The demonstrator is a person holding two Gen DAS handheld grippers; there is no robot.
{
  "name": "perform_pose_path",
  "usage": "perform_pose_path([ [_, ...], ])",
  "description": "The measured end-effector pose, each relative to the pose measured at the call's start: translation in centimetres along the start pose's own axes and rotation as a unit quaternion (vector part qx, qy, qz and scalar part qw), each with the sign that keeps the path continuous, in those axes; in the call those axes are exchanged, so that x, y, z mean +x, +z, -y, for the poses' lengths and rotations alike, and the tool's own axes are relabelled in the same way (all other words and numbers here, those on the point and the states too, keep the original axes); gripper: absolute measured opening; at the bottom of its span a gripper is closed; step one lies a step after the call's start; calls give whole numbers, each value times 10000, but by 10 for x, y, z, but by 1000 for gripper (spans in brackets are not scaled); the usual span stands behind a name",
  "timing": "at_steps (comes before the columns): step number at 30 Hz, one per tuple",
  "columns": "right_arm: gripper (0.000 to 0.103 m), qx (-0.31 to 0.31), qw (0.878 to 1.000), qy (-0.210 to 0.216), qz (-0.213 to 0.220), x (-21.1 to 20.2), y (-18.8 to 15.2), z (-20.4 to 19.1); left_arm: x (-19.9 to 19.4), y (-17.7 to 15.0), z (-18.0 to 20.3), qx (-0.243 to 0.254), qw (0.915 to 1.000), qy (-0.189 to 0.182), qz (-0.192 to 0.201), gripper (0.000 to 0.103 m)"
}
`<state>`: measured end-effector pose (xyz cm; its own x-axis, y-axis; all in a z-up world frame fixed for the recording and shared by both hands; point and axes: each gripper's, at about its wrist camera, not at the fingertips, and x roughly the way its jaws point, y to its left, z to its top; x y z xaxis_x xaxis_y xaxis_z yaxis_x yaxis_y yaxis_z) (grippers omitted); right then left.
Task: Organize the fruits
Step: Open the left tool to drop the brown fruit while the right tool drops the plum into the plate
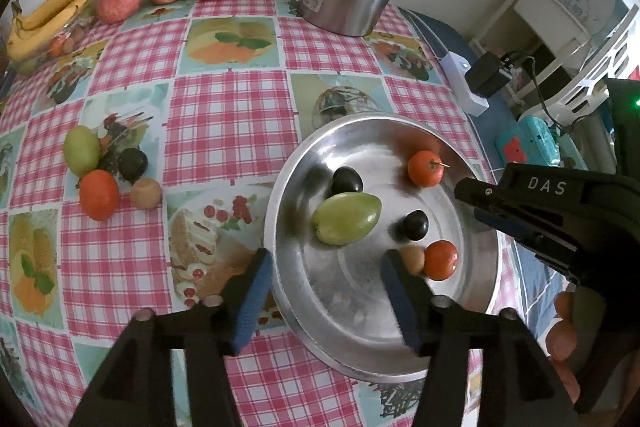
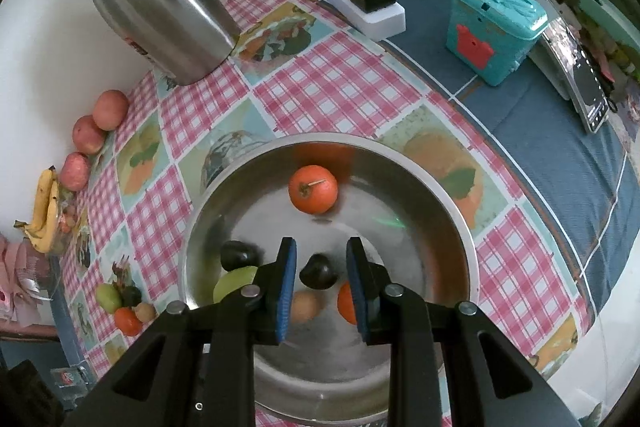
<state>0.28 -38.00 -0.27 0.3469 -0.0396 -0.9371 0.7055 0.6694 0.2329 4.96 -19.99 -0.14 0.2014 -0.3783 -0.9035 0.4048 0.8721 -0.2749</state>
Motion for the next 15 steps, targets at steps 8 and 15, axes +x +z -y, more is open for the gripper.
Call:
perform_pose_path([
  [8,26,-176,9997,-154,13,2,0,-4,-2,3,-18,-262,9991,331,10,72],
  [15,26,-272,9993,-194,-137,14,-1,-6,-5,5,-43,-658,9968,460,48,79],
])
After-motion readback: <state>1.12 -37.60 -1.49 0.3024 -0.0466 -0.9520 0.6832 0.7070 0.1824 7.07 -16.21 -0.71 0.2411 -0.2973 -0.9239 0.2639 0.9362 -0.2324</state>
